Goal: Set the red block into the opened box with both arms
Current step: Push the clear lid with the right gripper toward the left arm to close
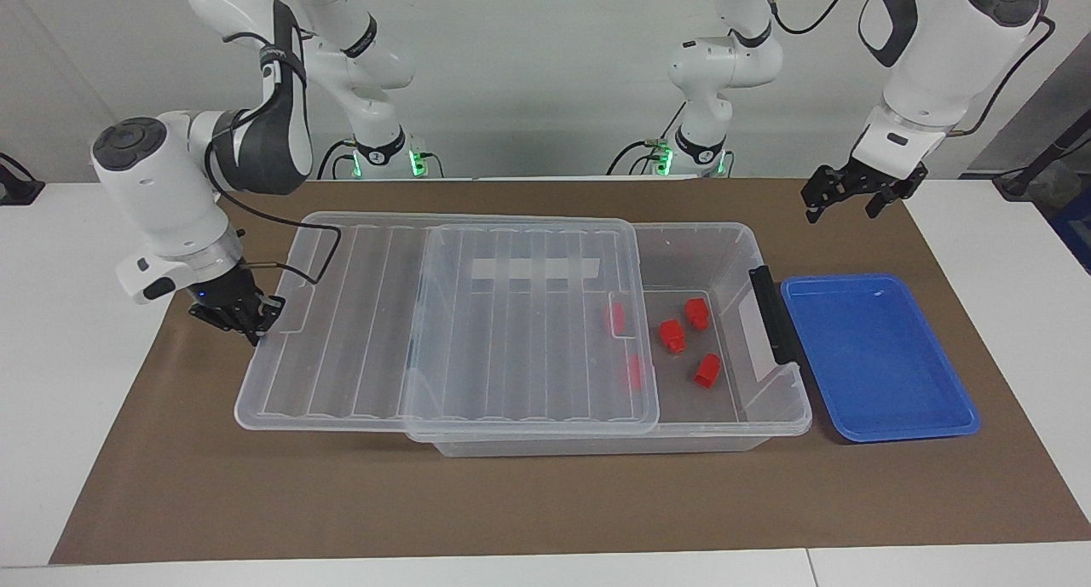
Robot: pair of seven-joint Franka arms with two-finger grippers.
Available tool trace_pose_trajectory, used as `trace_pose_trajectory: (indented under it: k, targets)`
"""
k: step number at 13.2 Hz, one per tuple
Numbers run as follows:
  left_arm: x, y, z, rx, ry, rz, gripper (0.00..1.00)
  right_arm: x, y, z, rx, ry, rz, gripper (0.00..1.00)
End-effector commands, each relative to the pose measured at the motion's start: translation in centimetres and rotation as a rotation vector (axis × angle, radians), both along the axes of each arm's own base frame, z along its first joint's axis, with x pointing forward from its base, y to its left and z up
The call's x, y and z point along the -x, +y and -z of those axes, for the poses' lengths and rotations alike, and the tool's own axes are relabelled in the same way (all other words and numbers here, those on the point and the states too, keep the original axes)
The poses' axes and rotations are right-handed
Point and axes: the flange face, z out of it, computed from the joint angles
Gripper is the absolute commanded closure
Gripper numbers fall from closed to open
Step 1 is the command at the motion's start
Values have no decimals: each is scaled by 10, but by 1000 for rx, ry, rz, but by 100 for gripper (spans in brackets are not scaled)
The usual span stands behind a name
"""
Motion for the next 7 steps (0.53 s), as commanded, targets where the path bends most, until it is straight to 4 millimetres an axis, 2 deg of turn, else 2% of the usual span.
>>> trace_pose_trajectory:
  k: [1,3,7]
  targets:
    - [8,5,-10,26,2,-1,0,4,27,7,-9,3,-48,100]
    - [16,5,-21,24,-17,-2,0,6,48,7,-9,11,-82,100]
    - [19,3,-16,24,-10,-5,0,10,81,10,-10,24,-132,100]
